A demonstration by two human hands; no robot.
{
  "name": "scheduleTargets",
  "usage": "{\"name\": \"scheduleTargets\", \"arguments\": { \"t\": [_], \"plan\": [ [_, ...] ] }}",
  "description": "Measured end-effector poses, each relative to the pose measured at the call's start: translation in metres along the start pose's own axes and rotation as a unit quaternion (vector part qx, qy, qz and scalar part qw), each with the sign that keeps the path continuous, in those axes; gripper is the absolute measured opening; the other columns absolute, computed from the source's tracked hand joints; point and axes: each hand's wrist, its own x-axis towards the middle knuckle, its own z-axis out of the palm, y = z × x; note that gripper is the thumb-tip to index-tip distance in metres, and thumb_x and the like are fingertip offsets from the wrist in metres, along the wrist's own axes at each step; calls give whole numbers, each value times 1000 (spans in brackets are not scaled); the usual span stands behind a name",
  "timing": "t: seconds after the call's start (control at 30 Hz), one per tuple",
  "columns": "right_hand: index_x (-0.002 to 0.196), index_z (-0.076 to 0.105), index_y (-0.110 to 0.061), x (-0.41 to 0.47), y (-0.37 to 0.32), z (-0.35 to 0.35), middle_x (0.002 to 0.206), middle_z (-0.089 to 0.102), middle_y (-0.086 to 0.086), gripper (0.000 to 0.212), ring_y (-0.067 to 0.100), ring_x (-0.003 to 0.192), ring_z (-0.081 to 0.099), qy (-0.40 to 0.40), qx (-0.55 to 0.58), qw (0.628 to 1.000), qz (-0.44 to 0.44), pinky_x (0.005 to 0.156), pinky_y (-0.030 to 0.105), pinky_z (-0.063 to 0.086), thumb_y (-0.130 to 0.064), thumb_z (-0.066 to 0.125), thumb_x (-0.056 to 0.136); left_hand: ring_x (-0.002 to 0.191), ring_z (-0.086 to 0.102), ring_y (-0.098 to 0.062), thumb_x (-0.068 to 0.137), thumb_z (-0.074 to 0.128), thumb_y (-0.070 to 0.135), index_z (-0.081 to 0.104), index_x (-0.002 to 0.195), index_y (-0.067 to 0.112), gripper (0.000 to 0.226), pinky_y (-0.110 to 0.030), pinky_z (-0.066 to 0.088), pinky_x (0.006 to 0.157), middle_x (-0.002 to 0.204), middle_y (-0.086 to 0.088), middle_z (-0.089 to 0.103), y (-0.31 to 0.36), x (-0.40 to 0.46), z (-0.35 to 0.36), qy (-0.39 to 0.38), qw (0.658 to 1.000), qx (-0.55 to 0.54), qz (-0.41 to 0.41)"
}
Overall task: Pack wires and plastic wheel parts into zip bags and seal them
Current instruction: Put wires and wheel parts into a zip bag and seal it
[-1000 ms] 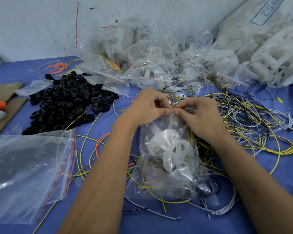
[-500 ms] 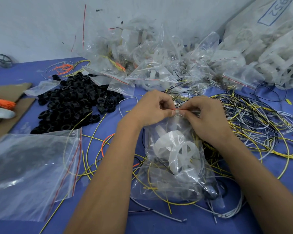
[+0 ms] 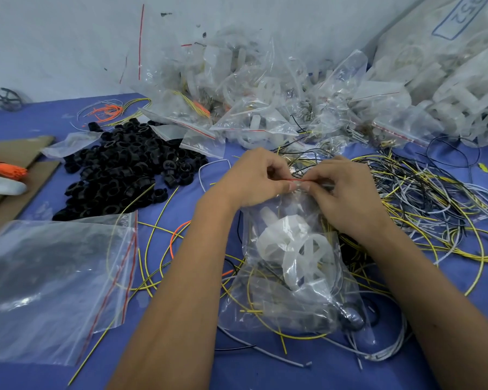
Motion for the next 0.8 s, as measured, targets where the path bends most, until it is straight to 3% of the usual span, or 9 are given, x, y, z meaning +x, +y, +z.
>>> {"name": "scheduleTargets", "arguments": {
  "t": [0.17, 0.43, 0.6, 0.7, 0.8],
  "plan": [
    [86, 78, -17, 1, -1, 2, 81, 70, -9, 7, 16, 81, 56, -19, 6, 1000, 3, 77, 34, 43, -10, 78, 85, 66, 53, -11, 82, 84, 10, 74, 73, 8, 14, -27, 44, 64, 74, -13, 71, -1, -2, -2, 7, 1000, 4, 0],
    [76, 78, -13, 2, -1, 0, 77, 70, -4, 6, 19, 80, 59, -14, 18, 1000, 19, 84, 38, 47, -9, 81, 80, 68, 60, -12, 82, 85, 12, 78, 79, 11, 8, -32, 52, 68, 80, -13, 75, -3, -2, -3, 12, 1000, -10, 0],
    [87, 79, -18, 2, -3, 4, 83, 68, -7, 4, 21, 85, 51, -35, -21, 999, 10, 78, 36, 41, -15, 79, 84, 70, 60, -16, 81, 85, 9, 78, 79, 6, 8, -41, 54, 74, 80, -15, 74, -5, -3, -4, 15, 1000, 5, -6],
    [86, 79, -18, 4, -2, 5, 80, 66, -8, 3, 22, 84, 51, -21, -31, 999, -5, 74, 39, 44, -20, 80, 84, 73, 65, -28, 80, 86, 12, 78, 78, 10, 9, -43, 54, 73, 78, -14, 74, -3, -2, -4, 19, 1000, -2, 1],
    [80, 78, -16, 5, -1, 5, 76, 66, -6, 4, 21, 80, 53, -9, -31, 999, -8, 73, 40, 46, -18, 81, 81, 68, 61, -19, 80, 87, 16, 79, 77, 14, 10, -40, 53, 68, 77, -14, 74, -4, -3, -3, 19, 1000, -17, 1]
  ]
}}
